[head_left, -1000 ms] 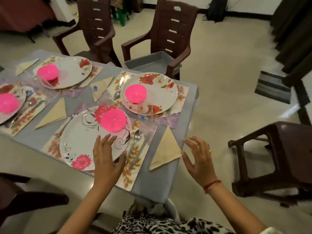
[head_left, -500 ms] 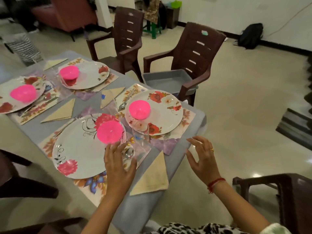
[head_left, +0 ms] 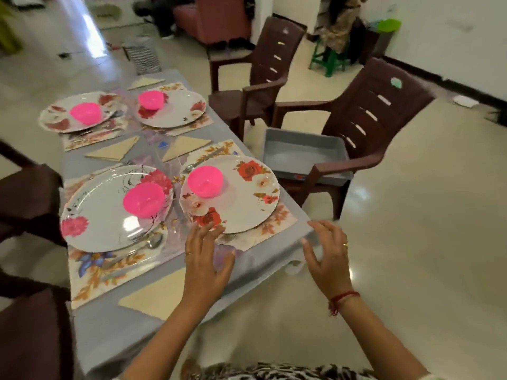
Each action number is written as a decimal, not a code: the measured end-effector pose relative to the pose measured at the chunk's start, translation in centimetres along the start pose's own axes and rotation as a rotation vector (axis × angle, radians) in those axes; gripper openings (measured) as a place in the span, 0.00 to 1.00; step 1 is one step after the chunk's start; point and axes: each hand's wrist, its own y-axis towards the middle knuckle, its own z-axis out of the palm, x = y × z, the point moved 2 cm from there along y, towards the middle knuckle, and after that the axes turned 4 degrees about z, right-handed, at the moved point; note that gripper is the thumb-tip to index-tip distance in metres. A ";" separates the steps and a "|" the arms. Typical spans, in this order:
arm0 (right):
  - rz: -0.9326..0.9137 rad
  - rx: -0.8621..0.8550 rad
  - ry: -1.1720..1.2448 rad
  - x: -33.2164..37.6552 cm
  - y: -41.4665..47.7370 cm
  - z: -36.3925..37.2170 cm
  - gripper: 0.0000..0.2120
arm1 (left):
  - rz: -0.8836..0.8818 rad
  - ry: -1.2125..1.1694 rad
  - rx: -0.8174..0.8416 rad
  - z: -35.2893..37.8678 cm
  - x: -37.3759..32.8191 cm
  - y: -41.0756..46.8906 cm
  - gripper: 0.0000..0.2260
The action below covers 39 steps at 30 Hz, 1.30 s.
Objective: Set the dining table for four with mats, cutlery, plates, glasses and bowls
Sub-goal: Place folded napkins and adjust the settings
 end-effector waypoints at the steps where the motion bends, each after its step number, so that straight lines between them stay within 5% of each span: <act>1: -0.026 0.020 0.002 -0.7 0.7 -0.5 0.19 | -0.024 0.008 0.005 0.8 -0.7 -0.2 0.19; 9: -0.192 0.223 0.101 -5.2 7.5 0.2 0.20 | -0.232 0.120 -0.064 6.6 -4.8 1.2 0.21; 22: -0.400 0.410 0.152 -11.8 25.3 2.7 0.15 | -0.544 0.178 -0.296 14.9 -2.2 11.1 0.23; 33: -0.617 0.776 0.214 -8.9 37.0 13.6 0.20 | -0.843 0.323 -0.589 16.6 -2.2 15.1 0.22; 39: -0.787 0.983 0.367 -6.6 42.7 19.9 0.21 | -1.143 0.507 -0.778 19.9 -5.2 14.9 0.24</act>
